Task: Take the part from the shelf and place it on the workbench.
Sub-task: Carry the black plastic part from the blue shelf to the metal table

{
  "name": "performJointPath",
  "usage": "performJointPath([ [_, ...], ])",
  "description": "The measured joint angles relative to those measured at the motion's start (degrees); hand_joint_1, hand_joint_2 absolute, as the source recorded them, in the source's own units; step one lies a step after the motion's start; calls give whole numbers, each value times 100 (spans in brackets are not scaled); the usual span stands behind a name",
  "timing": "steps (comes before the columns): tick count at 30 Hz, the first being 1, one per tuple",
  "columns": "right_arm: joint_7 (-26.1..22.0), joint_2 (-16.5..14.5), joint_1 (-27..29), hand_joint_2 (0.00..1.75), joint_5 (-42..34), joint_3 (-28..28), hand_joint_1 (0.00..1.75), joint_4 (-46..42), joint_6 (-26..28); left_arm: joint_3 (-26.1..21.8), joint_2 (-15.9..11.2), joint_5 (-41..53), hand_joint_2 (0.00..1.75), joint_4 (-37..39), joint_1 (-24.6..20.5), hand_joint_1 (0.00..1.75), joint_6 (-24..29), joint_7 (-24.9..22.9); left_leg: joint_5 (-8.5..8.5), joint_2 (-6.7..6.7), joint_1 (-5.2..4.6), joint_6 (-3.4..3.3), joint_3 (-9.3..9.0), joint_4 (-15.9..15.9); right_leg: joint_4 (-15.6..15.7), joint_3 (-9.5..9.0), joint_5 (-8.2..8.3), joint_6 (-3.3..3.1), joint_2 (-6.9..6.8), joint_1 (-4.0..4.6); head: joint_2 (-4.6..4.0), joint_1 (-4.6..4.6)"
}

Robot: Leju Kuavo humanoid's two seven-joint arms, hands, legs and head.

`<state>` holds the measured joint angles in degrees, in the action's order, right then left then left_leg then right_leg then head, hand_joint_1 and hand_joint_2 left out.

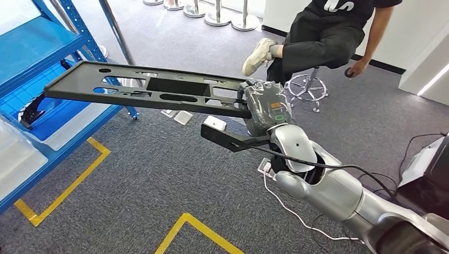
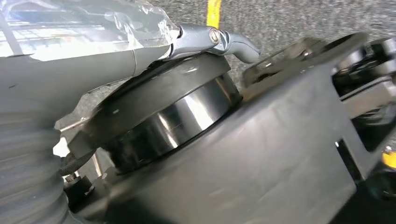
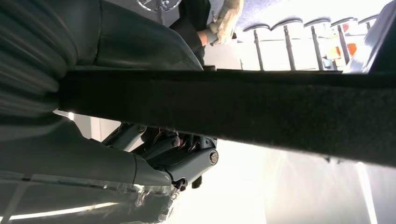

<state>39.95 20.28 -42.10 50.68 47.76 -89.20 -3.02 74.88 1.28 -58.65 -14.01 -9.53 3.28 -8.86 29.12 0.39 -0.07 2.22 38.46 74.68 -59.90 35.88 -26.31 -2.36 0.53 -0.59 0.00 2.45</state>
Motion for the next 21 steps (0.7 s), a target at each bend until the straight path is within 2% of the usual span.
performJointPath([
  [1,0,0,0,175,-7,0,175,7,0,0,0,-1,175,0,-10,0,-7,1,6,-3,-12,-21,60,154,-1,-3,0,-4,35,17,0,18],
  [2,0,0,0,175,-13,0,175,12,1,0,0,-2,175,0,-12,0,-12,1,-100,-8,-25,-54,26,90,-1,-8,1,-6,76,34,0,31],
  [4,0,0,-2,175,-20,0,175,16,7,0,1,-4,175,0,10,0,-21,-1,-527,-85,-50,-153,-260,-606,-1,-17,4,-7,158,57,0,53],
  [5,0,0,-6,175,-24,0,175,20,14,0,1,-7,175,0,22,0,-28,-5,-695,-154,-57,-199,-404,-980,-4,-11,9,-5,194,69,0,50],
  [6,0,-1,-9,175,-29,0,175,25,25,0,0,-12,175,0,32,0,-39,-18,-793,-207,-62,-233,-508,-1274,-8,5,18,5,224,70,0,47],
  [7,0,-2,-11,175,-36,0,175,31,38,0,-1,-21,175,0,35,0,-50,-32,-816,-241,-68,-253,-552,-1429,-9,27,31,20,245,63,0,42],
  [9,0,-4,-17,175,-45,0,175,44,62,0,2,-48,175,-2,29,0,-61,-74,-816,-210,-69,-270,-576,-1534,5,58,64,73,281,49,0,38],
  [11,-2,-3,-30,175,-47,0,175,54,71,0,8,-72,175,-5,22,0,-60,-110,-869,-160,-44,-293,-604,-1628,-77,101,-3,133,219,61,0,10],
  [13,-5,-5,-56,175,-45,1,175,64,69,0,12,-91,175,-7,22,0,-58,-143,-912,-98,-19,-313,-625,-1694,-574,325,-296,192,81,60,0,-63],
  [15,-7,-10,-72,175,-47,3,175,74,60,0,12,-112,175,-7,22,0,-55,-164,-915,-42,-18,-322,-620,-1696,-1322,671,-604,237,7,25,0,-125],
  [16,-7,-13,-73,175,-48,4,175,79,54,0,12,-120,175,-7,22,0,-54,-172,-910,-18,-17,-320,-622,-1691,-1536,772,-636,252,-6,5,0,-145],
  [17,-7,-13,-75,175,-52,5,175,85,46,0,12,-126,175,-7,22,0,-52,-179,-900,5,-13,-313,-627,-1684,-1528,769,-555,266,-19,-11,0,-167],
  [18,-7,-14,-79,175,-56,5,175,89,40,0,12,-129,175,-7,21,0,-51,-183,-884,23,-8,-300,-635,-1670,-1276,649,-374,274,-43,-23,0,-189],
  [19,-7,-14,-89,175,-60,6,175,91,35,0,12,-132,175,-7,21,0,-50,-186,-859,40,-2,-279,-645,-1650,-862,455,-168,277,-98,-30,0,-216],
  [21,-7,-22,-117,175,-65,7,175,95,31,0,11,-134,175,-4,21,0,-47,-191,-808,72,-20,-224,-641,-1597,-177,127,56,242,-222,-1,0,-263],
])
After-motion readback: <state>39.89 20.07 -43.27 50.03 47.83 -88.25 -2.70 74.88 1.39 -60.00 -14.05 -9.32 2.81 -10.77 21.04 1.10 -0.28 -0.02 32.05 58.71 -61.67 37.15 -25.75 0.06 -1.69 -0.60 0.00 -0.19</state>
